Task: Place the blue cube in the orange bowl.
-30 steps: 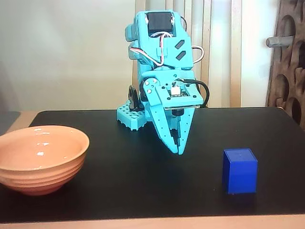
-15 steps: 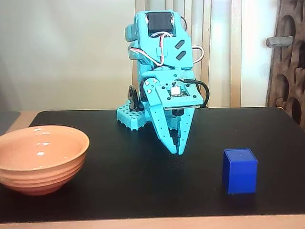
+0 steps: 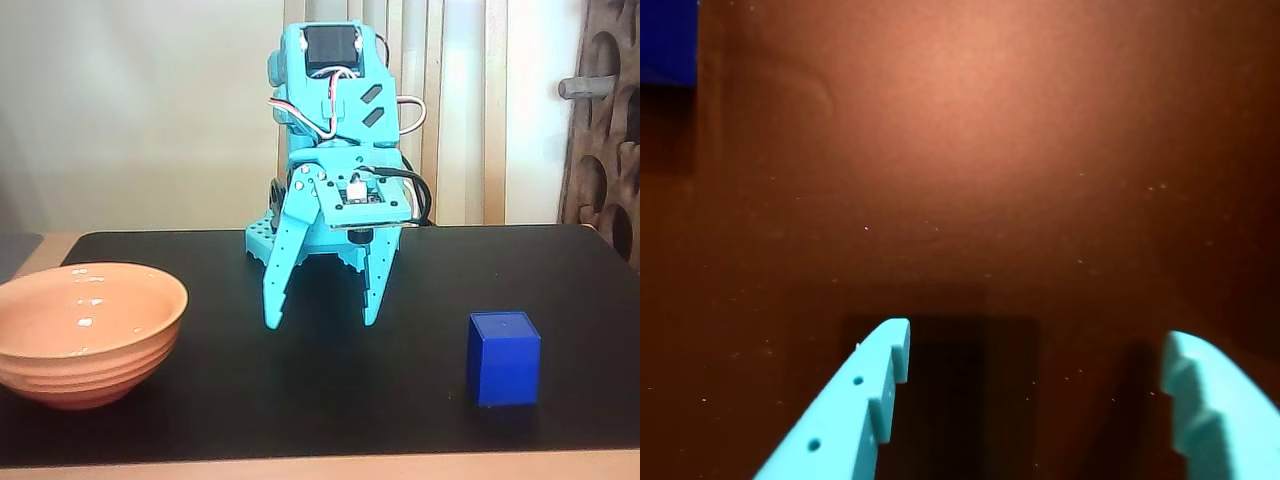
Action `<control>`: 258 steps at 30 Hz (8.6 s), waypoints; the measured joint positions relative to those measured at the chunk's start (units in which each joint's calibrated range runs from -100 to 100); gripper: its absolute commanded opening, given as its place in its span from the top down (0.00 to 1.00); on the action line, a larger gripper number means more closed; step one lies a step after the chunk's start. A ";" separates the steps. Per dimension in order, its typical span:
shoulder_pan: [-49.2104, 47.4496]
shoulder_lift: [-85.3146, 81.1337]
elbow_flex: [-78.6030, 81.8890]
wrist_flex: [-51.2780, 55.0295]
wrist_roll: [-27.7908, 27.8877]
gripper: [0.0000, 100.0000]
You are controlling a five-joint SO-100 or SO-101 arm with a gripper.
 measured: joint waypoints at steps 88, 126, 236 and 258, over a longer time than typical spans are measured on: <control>-5.34 22.26 -1.26 -47.29 -4.96 0.73; -21.47 28.21 -21.66 -26.68 -13.22 0.73; -25.88 55.90 -21.75 -47.38 -21.21 0.73; -25.79 64.40 -21.75 -52.14 -21.21 0.73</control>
